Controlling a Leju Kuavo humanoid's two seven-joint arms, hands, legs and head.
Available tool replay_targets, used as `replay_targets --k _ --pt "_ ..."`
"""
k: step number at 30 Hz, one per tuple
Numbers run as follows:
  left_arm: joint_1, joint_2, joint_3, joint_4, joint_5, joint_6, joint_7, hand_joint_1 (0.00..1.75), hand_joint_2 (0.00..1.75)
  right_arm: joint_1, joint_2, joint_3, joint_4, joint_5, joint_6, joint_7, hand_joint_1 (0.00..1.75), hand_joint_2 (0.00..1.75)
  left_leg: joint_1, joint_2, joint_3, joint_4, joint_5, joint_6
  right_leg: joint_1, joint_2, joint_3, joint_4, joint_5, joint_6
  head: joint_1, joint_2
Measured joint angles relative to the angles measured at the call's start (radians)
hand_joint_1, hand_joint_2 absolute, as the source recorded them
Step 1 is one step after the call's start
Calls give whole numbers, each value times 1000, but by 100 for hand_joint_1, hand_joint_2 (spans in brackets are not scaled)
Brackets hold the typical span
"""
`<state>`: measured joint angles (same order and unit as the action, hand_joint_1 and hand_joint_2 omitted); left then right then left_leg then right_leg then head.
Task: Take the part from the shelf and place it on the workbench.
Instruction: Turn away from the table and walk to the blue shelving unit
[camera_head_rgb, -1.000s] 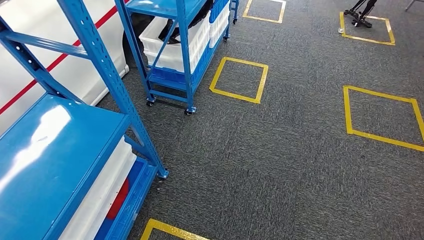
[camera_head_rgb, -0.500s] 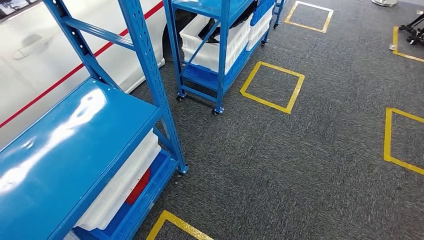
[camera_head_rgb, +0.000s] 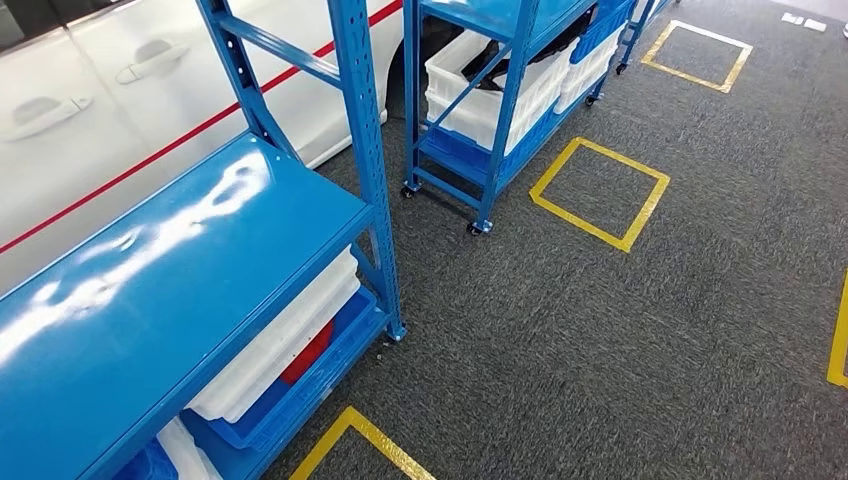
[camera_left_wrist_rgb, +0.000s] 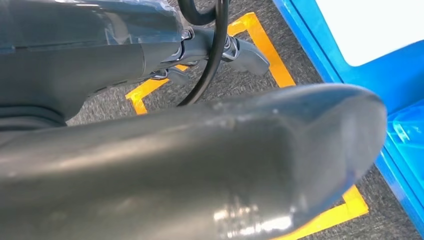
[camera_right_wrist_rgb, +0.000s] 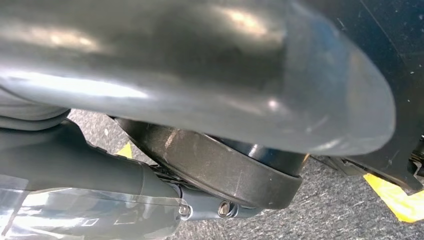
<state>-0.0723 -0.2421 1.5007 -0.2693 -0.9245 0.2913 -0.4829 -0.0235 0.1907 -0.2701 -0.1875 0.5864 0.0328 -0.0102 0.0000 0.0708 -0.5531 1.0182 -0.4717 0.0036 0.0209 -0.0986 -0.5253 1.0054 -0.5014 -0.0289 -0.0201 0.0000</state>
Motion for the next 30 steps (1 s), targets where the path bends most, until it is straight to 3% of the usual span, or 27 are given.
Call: replay_targets --k 2,4,6,7,8,9,10,12,13,15,17,19,21,23,24,25,26,28,30 --pt "2 0 -1 0 6 0 -6 0 0 0 -2 0 -1 -1 2 -1 0 0 5 -20 0 -6 5 10 0 -6 4 1 -4 9 0 0" --pt "1 0 -1 0 13 1 -15 0 0 -4 -4 0 -1 -1 7 -2 0 0 12 -41 3 -14 14 23 -3 37 -14 48 -40 19 6 0" --pt "-2 0 -1 0 21 5 -23 0 0 -8 -4 0 -2 -1 14 -6 0 0 13 -61 1 -16 19 31 -6 89 -71 170 -108 26 13 0" --pt "-3 0 -1 0 24 8 -26 0 0 -10 -3 0 -2 -1 16 -7 0 0 12 -74 0 -15 20 32 -7 97 -101 236 -134 27 14 0" --pt "-2 0 -1 0 26 11 -28 0 0 -12 -3 0 -2 -1 18 -8 0 0 11 -88 0 -15 21 33 -7 99 -119 278 -142 29 14 0" --pt "-1 0 -1 0 27 14 -28 0 0 -13 -3 0 -2 -1 18 -8 0 0 11 -103 0 -13 21 33 -7 100 -122 283 -129 29 14 0" --pt "-1 1 -1 0 28 15 -29 0 0 -14 -3 0 -2 -1 19 -7 0 0 11 -119 1 -11 21 32 -9 104 -107 249 -98 29 14 0" --pt "-1 1 -1 0 28 16 -28 0 0 -15 -4 0 -2 -1 22 -6 0 0 10 -149 -1 -4 19 26 -17 144 -52 118 -24 28 16 0" --pt "-3 1 -1 0 27 15 -27 0 0 -15 -3 0 -2 -1 23 -6 0 0 9 -162 -5 1 19 21 -21 170 -31 64 -3 27 16 0" --pt "-3 1 -2 0 26 14 -26 0 0 -16 -3 0 -3 0 26 -10 0 0 9 -184 -15 5 21 8 -23 197 -19 22 3 22 17 0" --pt "0 2 -2 0 24 12 -26 0 0 -17 -2 0 -3 1 27 -11 0 0 13 -201 -24 6 24 -6 -22 177 -18 15 7 9 17 0" --pt "1 3 -2 0 23 10 -27 0 0 -15 -2 0 -3 2 28 -11 0 0 13 -168 -41 36 2 -15 -24 149 -15 6 12 -5 12 0" --pt "-2 3 -3 0 23 6 -29 0 0 -11 -2 0 -3 3 28 -11 0 0 12 -106 -89 139 -58 -22 -22 119 -14 2 13 -14 1 0" --pt "-3 3 -3 0 22 4 -31 0 0 -8 -2 0 -3 4 29 -11 0 0 14 -80 -147 265 -112 -27 -16 87 -16 2 12 -17 -3 0" --pt "-2 3 -3 0 22 5 -31 0 0 -7 -2 0 -3 4 29 -10 0 0 14 -77 -158 293 -116 -29 -14 72 -16 3 11 -18 -3 0" --pt "-1 4 -3 0 21 6 -32 0 0 -6 -3 0 -3 4 29 -10 0 0 14 -75 -148 280 -100 -28 -12 60 -15 4 9 -18 -4 0" --pt "1 4 -3 0 21 8 -32 0 0 -6 -3 0 -3 4 29 -9 0 0 13 -69 -119 229 -69 -26 -10 48 -14 4 8 -18 -4 0" --pt "0 5 -3 0 20 10 -33 0 0 -4 -3 0 -3 4 29 -8 0 0 7 -27 -40 83 -13 -14 -5 29 -9 6 4 -14 -4 0" --pt "-3 6 -4 0 20 11 -33 0 0 -2 -4 0 -3 4 29 -7 0 0 -1 4 -5 9 2 1 0 16 -5 6 1 -7 -3 0"
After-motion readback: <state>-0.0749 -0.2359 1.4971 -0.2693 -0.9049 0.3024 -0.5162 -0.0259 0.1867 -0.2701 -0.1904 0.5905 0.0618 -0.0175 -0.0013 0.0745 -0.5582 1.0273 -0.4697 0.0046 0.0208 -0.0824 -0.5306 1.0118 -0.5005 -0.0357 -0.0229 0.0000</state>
